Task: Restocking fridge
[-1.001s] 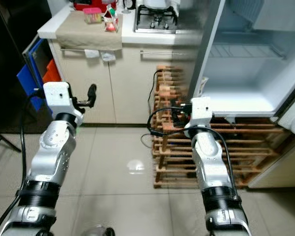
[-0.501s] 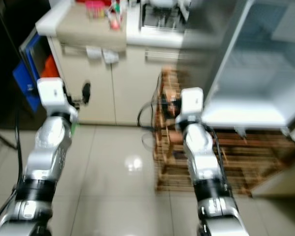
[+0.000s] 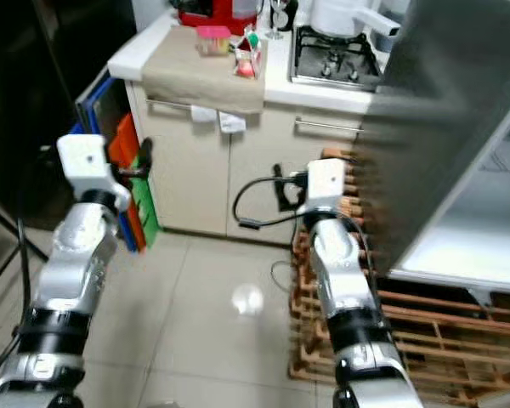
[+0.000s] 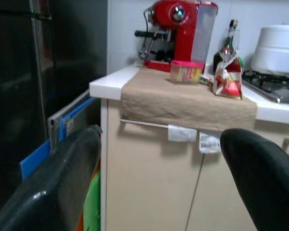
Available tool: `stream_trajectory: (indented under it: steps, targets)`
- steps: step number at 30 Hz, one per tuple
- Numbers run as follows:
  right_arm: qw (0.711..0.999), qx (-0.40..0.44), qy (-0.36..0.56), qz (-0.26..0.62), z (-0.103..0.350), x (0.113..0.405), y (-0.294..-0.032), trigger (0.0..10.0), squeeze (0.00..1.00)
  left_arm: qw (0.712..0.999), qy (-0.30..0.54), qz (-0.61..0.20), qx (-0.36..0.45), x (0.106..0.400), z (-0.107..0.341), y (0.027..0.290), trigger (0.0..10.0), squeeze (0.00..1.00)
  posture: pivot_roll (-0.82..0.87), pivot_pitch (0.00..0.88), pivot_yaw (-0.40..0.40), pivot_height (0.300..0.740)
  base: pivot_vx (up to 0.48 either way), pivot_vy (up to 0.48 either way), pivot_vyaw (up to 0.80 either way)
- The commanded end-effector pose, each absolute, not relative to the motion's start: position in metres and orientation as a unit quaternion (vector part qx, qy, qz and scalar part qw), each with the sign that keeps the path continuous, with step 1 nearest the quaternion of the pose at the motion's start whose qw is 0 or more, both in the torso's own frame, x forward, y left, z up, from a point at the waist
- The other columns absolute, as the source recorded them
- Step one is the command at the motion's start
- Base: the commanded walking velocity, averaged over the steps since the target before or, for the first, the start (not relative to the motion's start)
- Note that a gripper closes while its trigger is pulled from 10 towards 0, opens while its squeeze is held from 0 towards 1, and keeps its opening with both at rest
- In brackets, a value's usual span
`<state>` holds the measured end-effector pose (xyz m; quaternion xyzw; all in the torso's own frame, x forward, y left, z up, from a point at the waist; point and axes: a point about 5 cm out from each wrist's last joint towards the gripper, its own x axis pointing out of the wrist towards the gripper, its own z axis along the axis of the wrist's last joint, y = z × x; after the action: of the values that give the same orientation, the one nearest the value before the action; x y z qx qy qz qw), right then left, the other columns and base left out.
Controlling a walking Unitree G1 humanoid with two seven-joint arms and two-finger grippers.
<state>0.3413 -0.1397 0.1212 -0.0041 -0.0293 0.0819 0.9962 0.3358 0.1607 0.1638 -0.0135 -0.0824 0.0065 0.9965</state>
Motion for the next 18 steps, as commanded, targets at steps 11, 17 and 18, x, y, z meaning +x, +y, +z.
stream_trajectory:
  steps: [11, 17, 18]
  targets:
    - [0.998, -0.003, -0.047, 0.053, 0.128, 0.343, -0.152, 10.0, 0.15, 0.995, -0.085, -0.048, -0.025, 0.337, 0.169, 0.143, 10.0, 0.0, -0.01, 0.0, -0.024, 0.74, 0.463, 0.0, 0.0]
    - [0.992, 0.023, -0.125, -0.025, 0.157, 0.335, -0.166, 10.0, 0.16, 0.994, -0.089, -0.058, -0.019, 0.332, 0.17, 0.151, 10.0, 0.0, -0.01, 0.0, -0.021, 0.74, 0.462, 0.0, 0.0]
    - [0.991, 0.025, -0.129, -0.03, 0.159, 0.334, -0.167, 10.0, 0.16, 0.994, -0.088, -0.058, -0.018, 0.331, 0.17, 0.152, 10.0, 0.0, -0.01, 0.0, -0.021, 0.74, 0.461, 0.0, 0.0]
